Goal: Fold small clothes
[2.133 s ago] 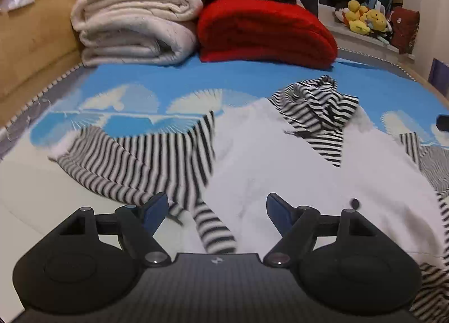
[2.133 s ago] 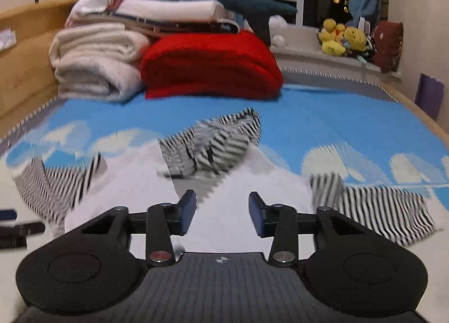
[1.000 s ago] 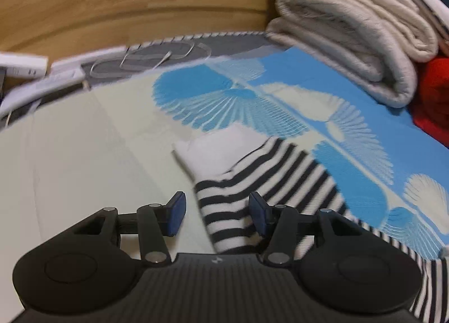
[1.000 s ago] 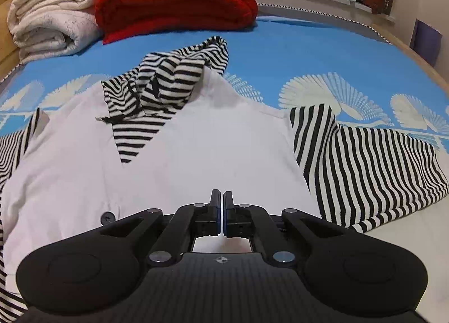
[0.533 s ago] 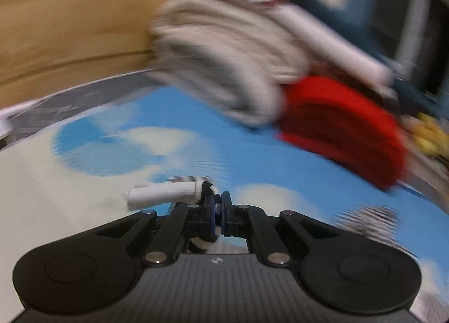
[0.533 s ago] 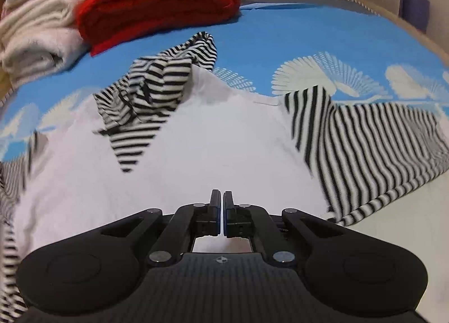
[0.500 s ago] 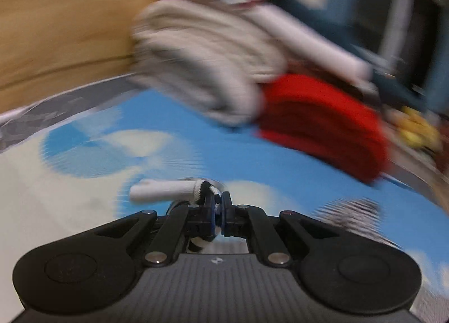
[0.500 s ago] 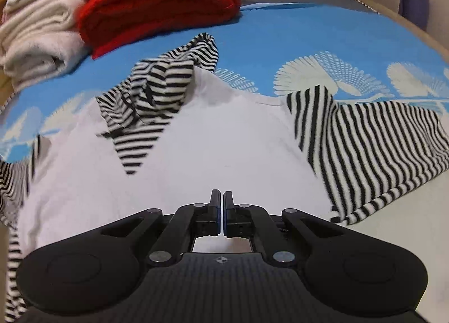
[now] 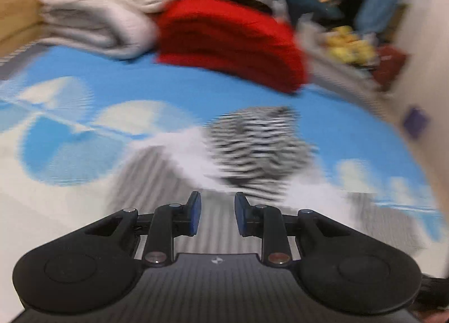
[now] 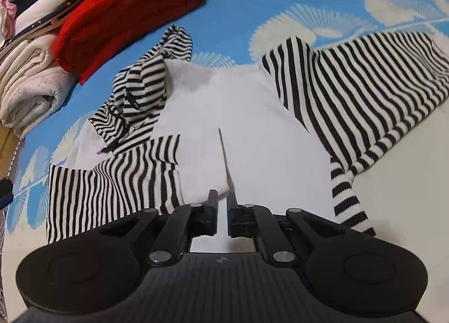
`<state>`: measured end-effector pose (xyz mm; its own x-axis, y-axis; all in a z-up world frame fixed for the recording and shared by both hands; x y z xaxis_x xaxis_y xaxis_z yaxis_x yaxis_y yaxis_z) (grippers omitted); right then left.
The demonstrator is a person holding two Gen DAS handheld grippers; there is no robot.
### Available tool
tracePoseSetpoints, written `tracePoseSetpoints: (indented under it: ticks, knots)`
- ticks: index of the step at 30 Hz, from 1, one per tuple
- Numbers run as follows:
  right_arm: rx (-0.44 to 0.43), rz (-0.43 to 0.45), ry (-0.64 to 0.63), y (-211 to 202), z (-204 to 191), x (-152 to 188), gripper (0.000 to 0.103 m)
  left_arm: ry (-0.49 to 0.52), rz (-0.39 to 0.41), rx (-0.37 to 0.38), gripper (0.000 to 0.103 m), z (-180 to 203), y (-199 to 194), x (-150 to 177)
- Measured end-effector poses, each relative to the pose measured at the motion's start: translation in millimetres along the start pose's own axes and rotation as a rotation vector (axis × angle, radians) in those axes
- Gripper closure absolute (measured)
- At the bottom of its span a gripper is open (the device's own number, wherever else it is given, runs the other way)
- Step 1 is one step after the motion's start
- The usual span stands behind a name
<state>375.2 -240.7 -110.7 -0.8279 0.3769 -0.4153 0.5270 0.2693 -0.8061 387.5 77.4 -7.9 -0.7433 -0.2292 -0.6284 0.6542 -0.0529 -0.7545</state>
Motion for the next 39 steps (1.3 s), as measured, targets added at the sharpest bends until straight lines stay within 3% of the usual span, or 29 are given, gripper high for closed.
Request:
tracePoseSetpoints:
  ticks: [3, 6, 10, 12, 13, 15, 19, 21, 22, 25, 26, 28, 30, 32, 34, 37, 39]
  knots:
    - [-0.030, -0.018, 0.033, 14, -1, -3, 0.092, -0.120, -0.065, -0.106, 0.074, -47, 17, -5]
    - [-0.043, -0.032, 0.049, 32, -7, -6, 0.081, -0.262, -0.106, -0.142, 0.074, -87, 23, -10]
    - [0.001, -0.052, 0.029, 56, -11, -5, 0.078, -0.288, -0.098, -0.150, 0.074, -101, 19, -17]
    - [0.006, -0.035, 0.017, 58, -14, -5, 0.086, -0.270, -0.101, -0.149, 0.074, -105, 21, -19]
    - [0.010, -0.021, -0.006, 56, -17, -7, 0.098, -0.261, -0.107, -0.147, 0.074, -106, 24, -19]
    - [0.006, 0.052, -0.028, 40, -24, -13, 0.099, -0.244, -0.122, -0.141, 0.074, -108, 30, -18]
    - [-0.092, 0.257, -0.051, -23, -42, -32, 0.100, -0.207, -0.150, -0.122, 0.074, -107, 35, -14]
    - [-0.026, 0.342, -0.072, -44, -35, -33, 0.100, -0.194, -0.156, -0.112, 0.074, -106, 38, -12]
    - [0.023, 0.326, -0.060, -42, -26, -30, 0.100, -0.188, -0.170, -0.106, 0.074, -104, 41, -9]
    - [0.142, 0.111, 0.063, 0, 17, -17, 0.099, -0.162, -0.222, -0.090, 0.074, -95, 53, 1]
    - [0.176, 0.083, 0.120, 6, 30, -14, 0.098, -0.152, -0.232, -0.086, 0.074, -92, 56, 3]
    - [0.219, 0.124, 0.137, -1, 37, -19, 0.095, -0.128, -0.246, -0.066, 0.074, -83, 59, 7]
    - [0.179, 0.210, 0.083, -16, 25, -31, 0.095, -0.115, -0.259, -0.035, 0.074, -76, 61, 11]
    - [0.090, 0.232, 0.017, -18, 9, -37, 0.091, -0.111, -0.274, -0.006, 0.074, -71, 63, 15]
    - [0.025, 0.166, -0.005, -5, 0, -34, 0.089, -0.117, -0.310, 0.002, 0.074, -73, 70, 24]
    - [0.089, 0.010, 0.008, 24, 10, -19, 0.088, -0.096, -0.396, -0.083, 0.075, -87, 83, 44]
    - [0.106, -0.027, 0.040, 29, 17, -15, 0.088, -0.140, -0.406, -0.072, 0.075, -96, 85, 47]
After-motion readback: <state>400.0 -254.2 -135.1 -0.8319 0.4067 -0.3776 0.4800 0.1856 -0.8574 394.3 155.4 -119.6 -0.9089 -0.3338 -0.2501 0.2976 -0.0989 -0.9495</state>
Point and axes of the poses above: each gripper's, at about its wrist camera, not at the fingertips, and y roughly the way its jaws point, z to its right, x to its underside, the point moved 7 cm from there along y, roughly the way its jaws point, and after that the axes turned 5 degrees about -z, right-handed, at the moved point
